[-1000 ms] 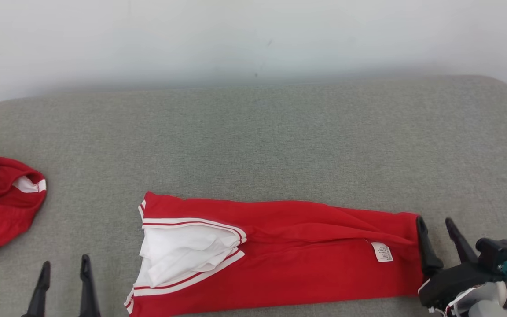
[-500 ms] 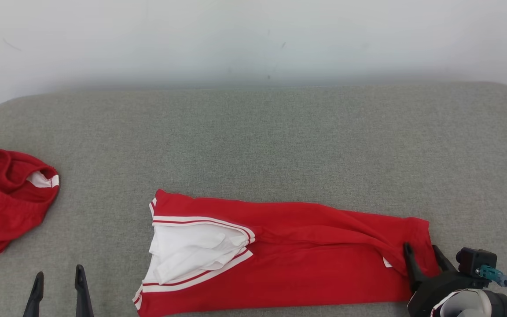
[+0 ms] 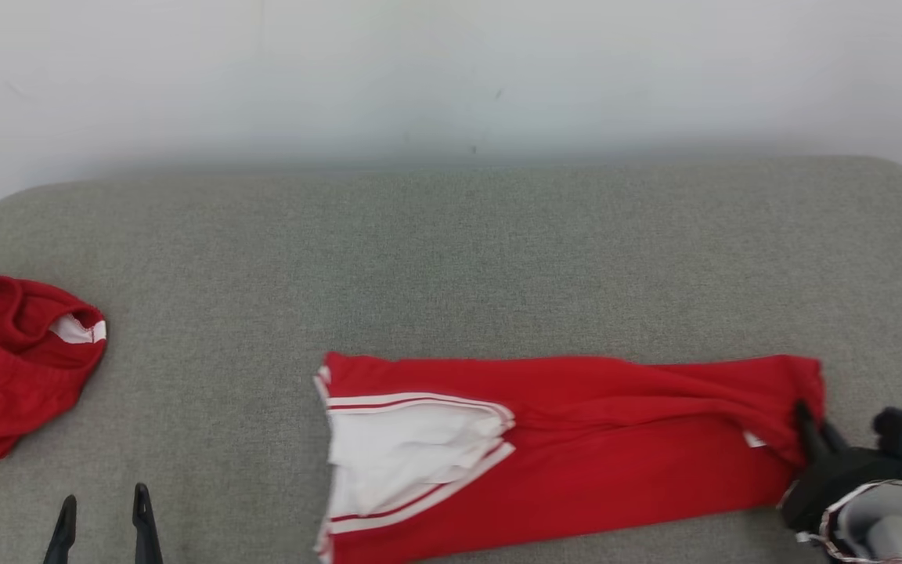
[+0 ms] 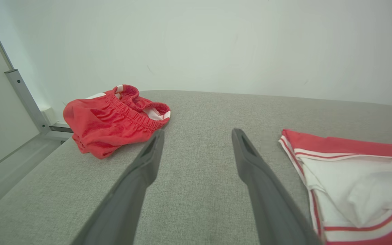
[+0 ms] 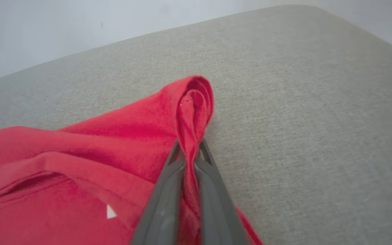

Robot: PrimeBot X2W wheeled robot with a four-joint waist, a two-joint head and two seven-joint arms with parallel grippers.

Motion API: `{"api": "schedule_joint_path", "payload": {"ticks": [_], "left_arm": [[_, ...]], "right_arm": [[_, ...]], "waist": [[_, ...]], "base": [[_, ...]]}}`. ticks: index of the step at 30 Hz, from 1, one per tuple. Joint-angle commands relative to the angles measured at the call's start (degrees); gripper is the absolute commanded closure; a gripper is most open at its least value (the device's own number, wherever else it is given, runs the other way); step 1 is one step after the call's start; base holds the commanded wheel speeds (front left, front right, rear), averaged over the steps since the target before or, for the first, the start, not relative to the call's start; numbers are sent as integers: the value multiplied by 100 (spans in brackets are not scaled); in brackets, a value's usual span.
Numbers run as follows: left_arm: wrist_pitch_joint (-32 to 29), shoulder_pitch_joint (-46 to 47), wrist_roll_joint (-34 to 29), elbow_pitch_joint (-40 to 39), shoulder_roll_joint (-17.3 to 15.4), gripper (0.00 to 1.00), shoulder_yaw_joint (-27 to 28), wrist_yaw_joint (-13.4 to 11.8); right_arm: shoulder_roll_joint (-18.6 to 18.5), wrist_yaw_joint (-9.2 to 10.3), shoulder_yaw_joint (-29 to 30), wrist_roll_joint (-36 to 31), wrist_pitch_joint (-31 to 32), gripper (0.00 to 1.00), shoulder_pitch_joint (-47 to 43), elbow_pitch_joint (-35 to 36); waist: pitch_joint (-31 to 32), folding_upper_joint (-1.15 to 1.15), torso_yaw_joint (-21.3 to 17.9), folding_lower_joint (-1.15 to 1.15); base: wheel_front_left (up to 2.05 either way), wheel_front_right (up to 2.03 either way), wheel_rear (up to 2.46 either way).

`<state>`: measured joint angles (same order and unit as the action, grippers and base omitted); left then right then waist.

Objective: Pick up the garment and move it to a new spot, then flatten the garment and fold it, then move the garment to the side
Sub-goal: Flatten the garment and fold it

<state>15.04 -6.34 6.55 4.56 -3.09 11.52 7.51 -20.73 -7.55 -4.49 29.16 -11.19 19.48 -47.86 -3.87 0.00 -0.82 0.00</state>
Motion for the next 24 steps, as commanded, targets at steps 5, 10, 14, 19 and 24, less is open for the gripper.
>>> {"api": "schedule_joint_path", "payload": {"ticks": [5, 10, 14, 19, 24], "left_arm": [[19, -150, -83, -11, 17, 0, 24, -6], [19, -190, -96, -31, 18, 0, 46, -6], [19, -215, -72, -36, 18, 0, 44, -6], [19, -209, -31, 10, 20, 0, 17, -6], [19, -144, -32, 44, 23, 0, -48, -6]], "right_arm": [[-611, 14, 437, -24, -6, 100, 133, -233], [-726, 14, 619, -185, 93, 100, 224, -242], [-570, 14, 652, -339, 220, 100, 244, -3], [-92, 14, 380, -209, 476, 100, 171, 681], [345, 14, -70, -8, 827, 100, 93, 1483]], "waist": [[118, 0, -50, 0], [153, 0, -122, 0], [185, 0, -184, 0], [214, 0, -234, 0], [225, 0, -217, 0]], "base": [[0, 0, 0], [0, 0, 0], [0, 0, 0], [0, 0, 0], [0, 0, 0]]}}
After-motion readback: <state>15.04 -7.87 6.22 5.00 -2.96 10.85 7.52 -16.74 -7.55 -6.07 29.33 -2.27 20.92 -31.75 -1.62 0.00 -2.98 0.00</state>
